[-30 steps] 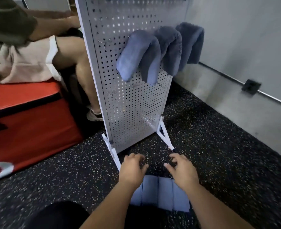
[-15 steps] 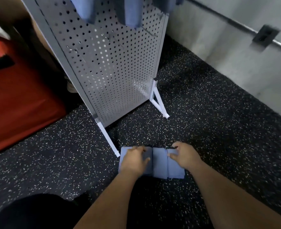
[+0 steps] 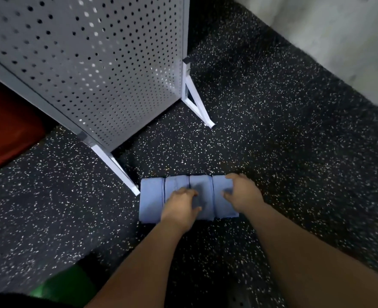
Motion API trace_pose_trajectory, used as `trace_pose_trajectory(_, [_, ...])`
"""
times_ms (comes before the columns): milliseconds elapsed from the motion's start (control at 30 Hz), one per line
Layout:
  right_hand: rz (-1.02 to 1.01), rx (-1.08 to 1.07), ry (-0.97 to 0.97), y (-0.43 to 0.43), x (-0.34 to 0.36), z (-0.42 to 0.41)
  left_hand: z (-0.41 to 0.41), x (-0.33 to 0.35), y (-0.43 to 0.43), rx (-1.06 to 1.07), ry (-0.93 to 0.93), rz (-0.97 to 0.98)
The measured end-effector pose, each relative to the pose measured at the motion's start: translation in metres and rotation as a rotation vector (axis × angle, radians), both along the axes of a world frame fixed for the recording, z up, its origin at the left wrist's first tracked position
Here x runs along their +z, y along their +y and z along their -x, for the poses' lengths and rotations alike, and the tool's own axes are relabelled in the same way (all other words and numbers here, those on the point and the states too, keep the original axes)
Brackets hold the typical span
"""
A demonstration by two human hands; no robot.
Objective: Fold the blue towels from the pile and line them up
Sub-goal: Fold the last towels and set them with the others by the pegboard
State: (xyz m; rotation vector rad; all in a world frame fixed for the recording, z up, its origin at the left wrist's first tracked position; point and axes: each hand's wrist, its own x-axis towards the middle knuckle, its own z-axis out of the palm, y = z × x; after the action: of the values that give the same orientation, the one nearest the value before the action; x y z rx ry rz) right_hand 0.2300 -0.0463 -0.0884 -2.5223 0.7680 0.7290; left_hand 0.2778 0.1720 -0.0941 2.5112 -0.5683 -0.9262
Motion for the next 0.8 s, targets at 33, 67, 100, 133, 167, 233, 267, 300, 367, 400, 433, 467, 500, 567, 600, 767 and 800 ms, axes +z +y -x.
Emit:
trace_pose_trajectory(33, [0.011, 0.017, -0.003, 0.000, -0.004, -0.002, -0.001, -0.003, 0.000, 0.004, 0.011, 0.003])
trace_pose_trajectory(67, [0.020, 0.032, -0.007, -0.001, -0.007, -0.003, -0.002, -0.006, 0.001, 0.011, 0.019, 0.006])
trace_pose_trajectory(100, [0.026, 0.044, -0.009, 0.000, -0.011, -0.005, -0.003, -0.009, 0.001, 0.019, 0.026, 0.009])
trace_pose_trajectory(133, [0.030, 0.055, -0.010, -0.001, -0.015, -0.006, -0.003, -0.012, 0.001, 0.024, 0.030, 0.014])
trace_pose_trajectory(167, [0.032, 0.068, -0.005, 0.000, -0.018, -0.007, -0.003, -0.014, 0.001, 0.035, 0.035, 0.017])
trace_pose_trajectory(233, [0.036, 0.102, 0.027, -0.001, -0.023, -0.008, -0.003, -0.017, 0.003, 0.063, 0.038, 0.021])
trace_pose_trajectory(267, [0.048, 0.129, 0.041, -0.002, -0.025, -0.008, -0.003, -0.019, 0.004, 0.076, 0.040, 0.023])
trace_pose_trajectory(300, [0.073, 0.163, 0.052, -0.003, -0.027, -0.008, -0.002, -0.020, 0.005, 0.088, 0.045, 0.023])
trace_pose_trajectory(367, [0.126, 0.214, 0.069, -0.004, -0.029, -0.010, -0.001, -0.022, 0.006, 0.106, 0.057, 0.022])
trace_pose_trajectory(400, [0.144, 0.222, 0.076, -0.005, -0.028, -0.011, -0.001, -0.023, 0.007, 0.112, 0.063, 0.019])
trace_pose_trajectory(433, [0.160, 0.226, 0.080, -0.006, -0.028, -0.012, 0.000, -0.024, 0.008, 0.119, 0.069, 0.019])
trace_pose_trajectory(467, [0.175, 0.230, 0.081, -0.007, -0.027, -0.013, 0.000, -0.024, 0.008, 0.125, 0.073, 0.020])
trace_pose_trajectory(500, [0.183, 0.231, 0.083, -0.009, -0.026, -0.012, 0.000, -0.023, 0.008, 0.129, 0.077, 0.024])
trace_pose_trajectory(567, [0.164, 0.204, 0.072, -0.012, -0.023, -0.011, 0.000, -0.020, 0.008, 0.136, 0.085, 0.030])
trace_pose_trajectory(600, [0.132, 0.176, 0.060, -0.013, -0.022, -0.009, -0.001, -0.019, 0.008, 0.137, 0.092, 0.035])
trace_pose_trajectory(767, [-0.097, 0.117, 0.054, -0.016, 0.000, -0.001, -0.003, -0.003, 0.001, 0.157, 0.134, 0.089])
trace_pose_trajectory(800, [-0.115, 0.141, 0.043, -0.015, 0.007, -0.001, -0.004, 0.003, 0.000, 0.154, 0.153, 0.105])
